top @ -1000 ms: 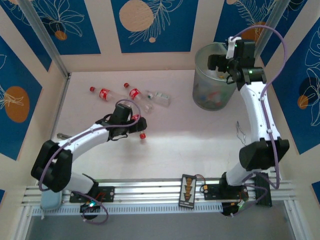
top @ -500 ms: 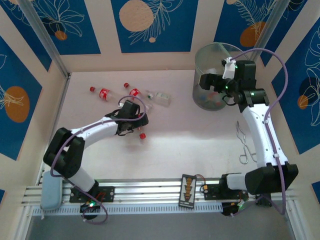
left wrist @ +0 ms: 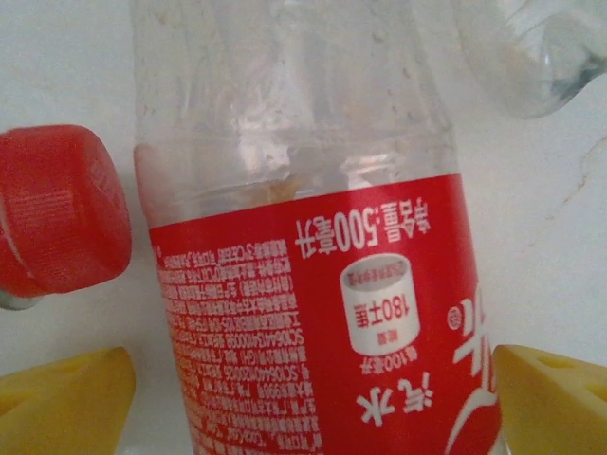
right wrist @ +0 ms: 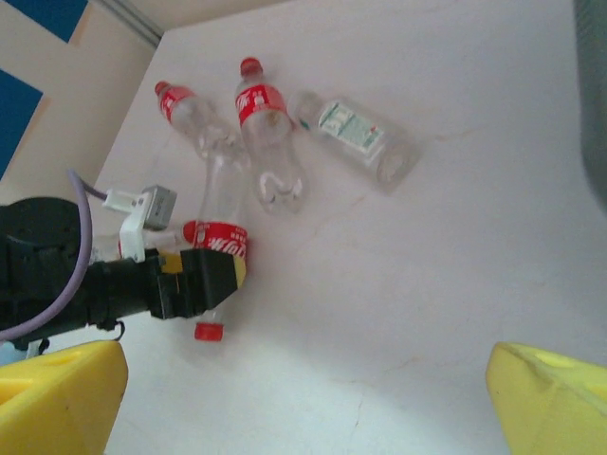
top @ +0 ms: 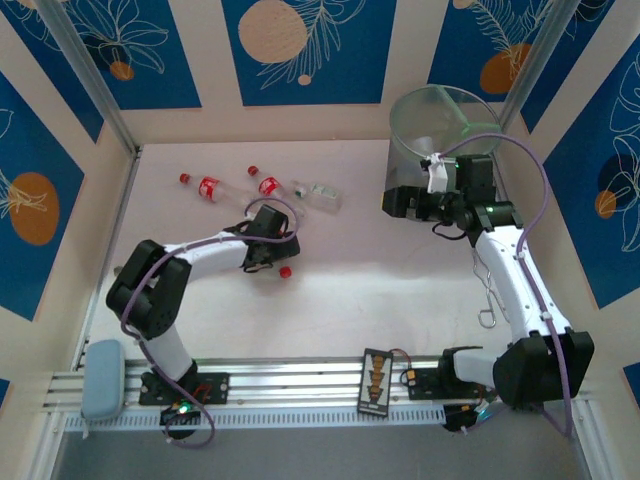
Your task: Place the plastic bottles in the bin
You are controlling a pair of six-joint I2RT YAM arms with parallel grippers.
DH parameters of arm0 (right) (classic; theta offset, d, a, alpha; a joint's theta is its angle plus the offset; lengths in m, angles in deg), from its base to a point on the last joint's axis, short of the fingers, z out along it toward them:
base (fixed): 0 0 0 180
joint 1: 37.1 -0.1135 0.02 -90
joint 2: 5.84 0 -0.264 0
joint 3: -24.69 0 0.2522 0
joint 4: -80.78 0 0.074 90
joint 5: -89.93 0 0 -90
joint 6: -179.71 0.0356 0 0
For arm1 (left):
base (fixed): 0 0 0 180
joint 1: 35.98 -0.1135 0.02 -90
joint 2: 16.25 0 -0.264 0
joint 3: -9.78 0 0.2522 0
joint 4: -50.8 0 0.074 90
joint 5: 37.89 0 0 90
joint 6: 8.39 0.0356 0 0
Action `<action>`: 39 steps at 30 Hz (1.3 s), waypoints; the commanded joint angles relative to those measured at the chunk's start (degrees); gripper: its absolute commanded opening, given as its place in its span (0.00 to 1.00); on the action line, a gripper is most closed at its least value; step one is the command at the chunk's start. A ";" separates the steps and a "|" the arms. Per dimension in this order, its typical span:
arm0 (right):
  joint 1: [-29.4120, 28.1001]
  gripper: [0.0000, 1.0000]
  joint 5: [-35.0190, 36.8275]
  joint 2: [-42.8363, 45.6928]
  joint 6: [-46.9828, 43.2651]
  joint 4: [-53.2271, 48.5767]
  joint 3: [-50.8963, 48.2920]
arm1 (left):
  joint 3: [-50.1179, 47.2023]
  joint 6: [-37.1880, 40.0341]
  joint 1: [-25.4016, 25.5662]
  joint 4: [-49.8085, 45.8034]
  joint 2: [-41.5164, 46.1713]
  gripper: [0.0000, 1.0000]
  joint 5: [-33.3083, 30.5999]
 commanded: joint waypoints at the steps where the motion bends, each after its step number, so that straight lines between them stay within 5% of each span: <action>1: 0.01 0.97 -4.65 0.98 -0.49 2.82 -0.31 | 1.65 -0.55 0.58 0.99 -0.81 0.95 -2.06; 25: -1.26 0.95 -3.19 -0.46 0.44 2.61 -2.00 | 0.72 2.19 1.50 3.10 -0.53 0.66 -1.64; 35: -7.20 0.95 0.19 -2.40 7.66 5.26 -1.29 | -1.92 4.13 3.08 1.56 9.90 0.63 2.63; 39: -7.92 0.93 -3.32 -3.95 15.69 11.51 -1.96 | -5.14 7.65 3.52 8.36 14.76 0.58 6.89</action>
